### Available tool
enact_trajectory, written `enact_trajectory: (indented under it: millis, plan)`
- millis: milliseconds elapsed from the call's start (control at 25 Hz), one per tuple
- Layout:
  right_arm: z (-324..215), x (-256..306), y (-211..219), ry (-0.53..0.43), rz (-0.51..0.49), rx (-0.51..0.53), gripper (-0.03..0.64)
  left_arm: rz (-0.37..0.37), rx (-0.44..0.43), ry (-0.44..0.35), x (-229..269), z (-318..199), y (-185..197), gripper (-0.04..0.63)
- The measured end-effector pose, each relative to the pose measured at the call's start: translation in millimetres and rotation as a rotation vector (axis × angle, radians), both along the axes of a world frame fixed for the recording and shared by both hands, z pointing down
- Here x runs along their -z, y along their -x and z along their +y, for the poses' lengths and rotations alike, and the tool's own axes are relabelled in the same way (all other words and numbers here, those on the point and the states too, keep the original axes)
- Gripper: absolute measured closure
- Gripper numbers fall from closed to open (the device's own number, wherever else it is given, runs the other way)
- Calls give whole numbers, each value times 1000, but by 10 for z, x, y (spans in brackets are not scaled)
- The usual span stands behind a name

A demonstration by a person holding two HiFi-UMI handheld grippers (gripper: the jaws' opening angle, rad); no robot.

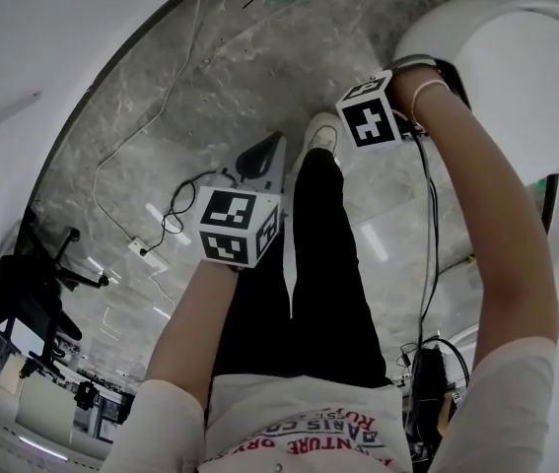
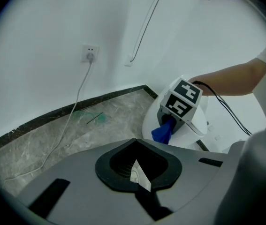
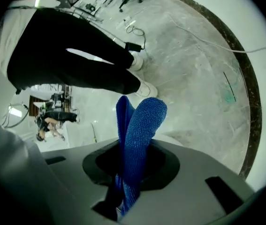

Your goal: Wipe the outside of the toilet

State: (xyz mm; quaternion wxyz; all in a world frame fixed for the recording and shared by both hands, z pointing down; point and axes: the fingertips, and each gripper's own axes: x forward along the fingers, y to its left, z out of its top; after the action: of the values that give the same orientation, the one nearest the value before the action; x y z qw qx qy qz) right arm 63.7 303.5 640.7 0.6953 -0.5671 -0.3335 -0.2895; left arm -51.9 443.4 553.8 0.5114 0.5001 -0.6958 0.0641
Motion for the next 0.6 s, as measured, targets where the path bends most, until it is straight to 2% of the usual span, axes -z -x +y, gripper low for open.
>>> enact_trajectory:
  millis: [160,360,440,520,600]
  plan:
    - [300,104,-90,-2,-51,-246,541,-31,-38,-15,185,176,-4,589]
    - [417,319,-280,-87,-112,-379,541,-76,-94,-36,491,276,0,589]
    - [443,515,-282,-112,-158,-469,541,-92,-102,-49,665,275,1,589]
    - [484,813,-248,-122,-224,-609,541,-97,-118,-60,891,249,-39,589]
    - [506,1166,-190,-144,-305,-797,541,-104,-144,-75,1185,180,-84,589]
